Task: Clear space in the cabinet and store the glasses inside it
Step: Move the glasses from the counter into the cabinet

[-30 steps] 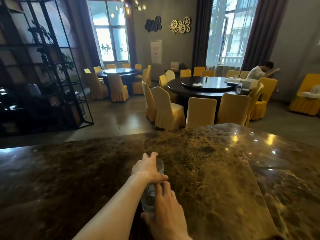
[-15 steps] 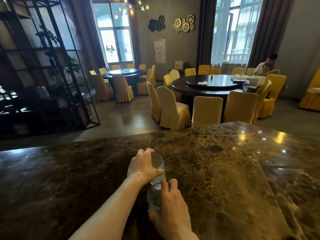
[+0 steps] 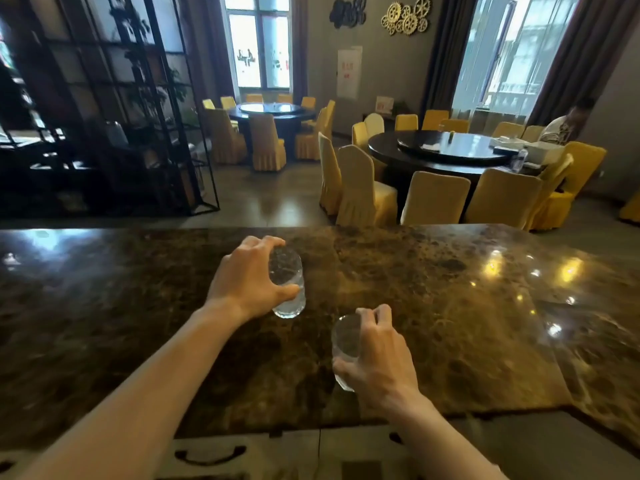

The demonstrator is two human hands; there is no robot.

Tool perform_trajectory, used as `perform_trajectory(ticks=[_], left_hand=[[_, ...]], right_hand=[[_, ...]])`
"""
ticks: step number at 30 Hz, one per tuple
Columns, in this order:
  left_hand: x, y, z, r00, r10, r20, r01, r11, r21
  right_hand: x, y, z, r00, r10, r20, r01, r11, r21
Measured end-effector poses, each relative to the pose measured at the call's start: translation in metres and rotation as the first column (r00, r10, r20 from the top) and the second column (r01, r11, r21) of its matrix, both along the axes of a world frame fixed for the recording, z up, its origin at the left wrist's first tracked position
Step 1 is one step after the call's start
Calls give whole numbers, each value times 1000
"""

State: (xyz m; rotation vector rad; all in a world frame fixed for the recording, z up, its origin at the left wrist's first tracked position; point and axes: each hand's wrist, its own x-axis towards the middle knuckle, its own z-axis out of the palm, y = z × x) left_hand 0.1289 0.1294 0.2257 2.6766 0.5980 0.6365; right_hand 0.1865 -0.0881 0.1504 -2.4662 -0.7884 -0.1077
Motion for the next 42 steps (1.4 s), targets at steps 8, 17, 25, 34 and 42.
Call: perform_trajectory(ticks=[8, 17, 25, 34, 42], left_hand=[[-84, -10, -18, 999, -49, 2, 49, 999, 1], [-165, -74, -30, 999, -32, 0, 32, 999, -22], [-215, -148, -60, 994, 73, -78, -75, 997, -20], [-223, -204, -178, 969, 47, -243, -107, 965, -239], [-198, -197, -332, 935, 3, -354, -138, 924, -357]], right_hand=[[-63, -17, 21, 999, 41, 32, -40, 999, -17], [-116, -52, 5, 988, 152, 16, -151, 988, -15], [-138, -103, -44, 965, 250, -80, -256, 964, -69], [-132, -134, -129, 940, 261, -220, -289, 951, -109], [-108, -127, -250, 938, 113, -326, -196, 953, -233]])
